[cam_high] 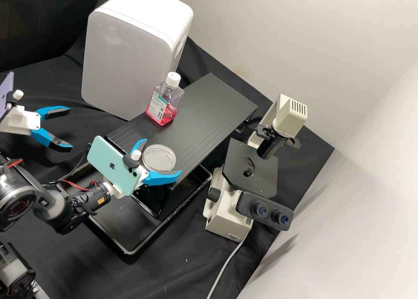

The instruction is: Remove the lid from the petri dish

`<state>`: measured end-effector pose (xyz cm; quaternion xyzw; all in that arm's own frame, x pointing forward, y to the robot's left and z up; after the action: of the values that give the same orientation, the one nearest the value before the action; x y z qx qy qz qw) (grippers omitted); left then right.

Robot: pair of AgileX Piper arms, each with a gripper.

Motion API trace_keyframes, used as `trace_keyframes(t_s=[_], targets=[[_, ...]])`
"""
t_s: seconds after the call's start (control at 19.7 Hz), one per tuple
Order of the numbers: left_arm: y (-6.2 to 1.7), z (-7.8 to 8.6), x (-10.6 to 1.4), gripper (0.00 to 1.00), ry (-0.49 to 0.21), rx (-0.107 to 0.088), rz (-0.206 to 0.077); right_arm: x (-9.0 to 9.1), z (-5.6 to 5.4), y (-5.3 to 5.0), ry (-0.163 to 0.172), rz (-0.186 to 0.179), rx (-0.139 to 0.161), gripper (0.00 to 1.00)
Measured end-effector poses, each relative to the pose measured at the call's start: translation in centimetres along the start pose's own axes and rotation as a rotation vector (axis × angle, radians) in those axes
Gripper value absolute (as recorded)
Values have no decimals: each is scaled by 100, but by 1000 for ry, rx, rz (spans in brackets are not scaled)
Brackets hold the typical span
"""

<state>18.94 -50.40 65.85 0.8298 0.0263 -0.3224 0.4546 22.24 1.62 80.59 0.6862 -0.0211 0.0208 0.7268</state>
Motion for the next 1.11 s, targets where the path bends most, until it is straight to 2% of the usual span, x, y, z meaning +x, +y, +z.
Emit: trace_keyframes(t_s=[0.51, 0.56, 1.11], targets=[[6, -11, 3, 100, 13, -6, 5, -6, -16, 18, 7, 8, 1, 100], [6, -11, 3, 100, 13, -6, 5, -6, -16, 18, 7, 8, 1, 0], [6, -12, 3, 100, 17, -8, 6, -6, -16, 18, 7, 8, 1, 0]])
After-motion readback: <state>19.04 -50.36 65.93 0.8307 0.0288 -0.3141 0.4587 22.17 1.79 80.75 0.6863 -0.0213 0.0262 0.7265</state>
